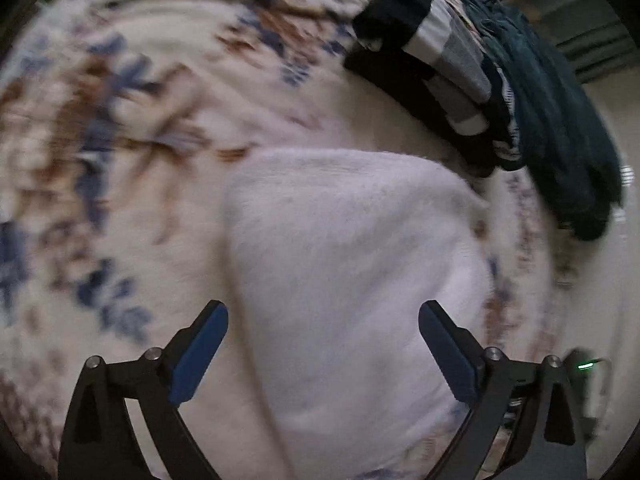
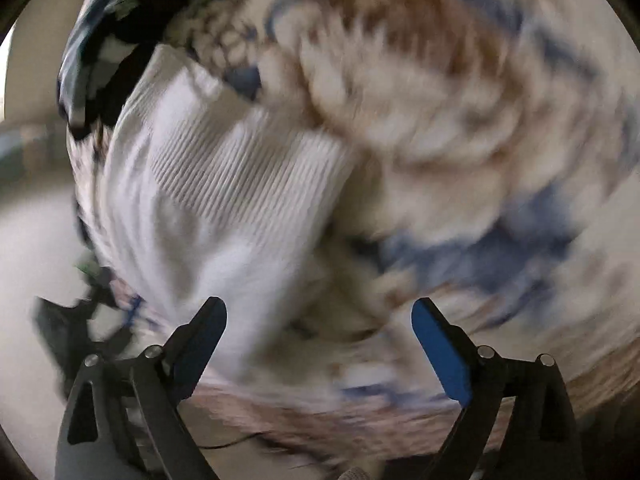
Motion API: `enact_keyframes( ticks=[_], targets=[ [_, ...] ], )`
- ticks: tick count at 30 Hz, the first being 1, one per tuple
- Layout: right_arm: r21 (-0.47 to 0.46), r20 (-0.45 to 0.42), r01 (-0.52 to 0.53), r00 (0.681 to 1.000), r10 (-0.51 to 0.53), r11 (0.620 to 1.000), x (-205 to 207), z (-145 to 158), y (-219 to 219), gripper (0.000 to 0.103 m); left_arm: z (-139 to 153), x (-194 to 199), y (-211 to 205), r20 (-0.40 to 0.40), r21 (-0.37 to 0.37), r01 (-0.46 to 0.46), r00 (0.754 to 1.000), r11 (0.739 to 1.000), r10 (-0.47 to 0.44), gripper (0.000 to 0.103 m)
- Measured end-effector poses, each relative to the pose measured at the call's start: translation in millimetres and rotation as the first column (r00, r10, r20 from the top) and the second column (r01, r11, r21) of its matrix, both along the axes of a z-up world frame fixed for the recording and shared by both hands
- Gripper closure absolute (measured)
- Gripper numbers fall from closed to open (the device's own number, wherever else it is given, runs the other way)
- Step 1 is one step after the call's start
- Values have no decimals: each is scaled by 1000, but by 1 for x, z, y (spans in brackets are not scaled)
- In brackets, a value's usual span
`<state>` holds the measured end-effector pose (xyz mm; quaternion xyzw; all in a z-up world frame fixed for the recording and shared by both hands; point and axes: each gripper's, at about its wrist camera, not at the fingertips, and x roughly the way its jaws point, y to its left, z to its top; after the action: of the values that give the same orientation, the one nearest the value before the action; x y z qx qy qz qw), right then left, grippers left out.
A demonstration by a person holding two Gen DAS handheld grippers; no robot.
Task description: Fold small clothes
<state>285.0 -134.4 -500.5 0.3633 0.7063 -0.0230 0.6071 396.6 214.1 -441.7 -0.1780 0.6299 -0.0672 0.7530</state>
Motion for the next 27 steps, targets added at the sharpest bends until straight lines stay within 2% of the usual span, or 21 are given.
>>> enact_keyframes(
  ticks=[2, 4, 8, 11, 14, 16, 18, 22, 25, 27],
  targets=[
    [-100, 44, -120, 991, 125, 988, 11, 11, 0, 0, 4, -12, -6, 7, 67, -16, 1000, 998, 16, 6],
    [-167, 73, -213, 971, 228, 963, 28, 17, 2, 0, 1, -19, -8, 3, 111, -14, 1000, 994, 14, 6],
    [-178, 158, -261, 944, 289, 949, 70, 24, 7, 0, -12, -29, -16, -23, 118, -13, 1000, 993, 16, 6],
    [-172, 198, -299, 923, 330, 939, 105, 14, 12, 0, -20, -34, -22, -37, 119, -16, 999, 993, 21, 6],
    [-121, 221, -364, 897, 382, 924, 139, -6, 22, 0, -28, -38, -26, -46, 106, -25, 998, 994, 30, 6],
    [-34, 219, -422, 881, 419, 906, 157, -32, 25, 0, -34, -39, -27, -52, 84, -30, 998, 996, 35, 6],
    [50, 202, -448, 880, 431, 892, 171, -56, 32, 0, -39, -40, -27, -56, 66, -41, 997, 997, 45, 6],
    [132, 210, -497, 859, 466, 858, 190, -79, 41, 0, -50, -38, -20, -76, -34, -85, 994, 996, 83, 6],
    [201, 234, -531, 842, 486, 824, 202, -88, 54, 0, -61, -35, -13, -93, -125, -121, 990, 985, 109, 6],
    [246, 237, -528, 846, 477, 813, 205, -92, 52, 0, -64, -34, -7, -77, -192, -132, 990, 973, 119, 6]
  ],
)
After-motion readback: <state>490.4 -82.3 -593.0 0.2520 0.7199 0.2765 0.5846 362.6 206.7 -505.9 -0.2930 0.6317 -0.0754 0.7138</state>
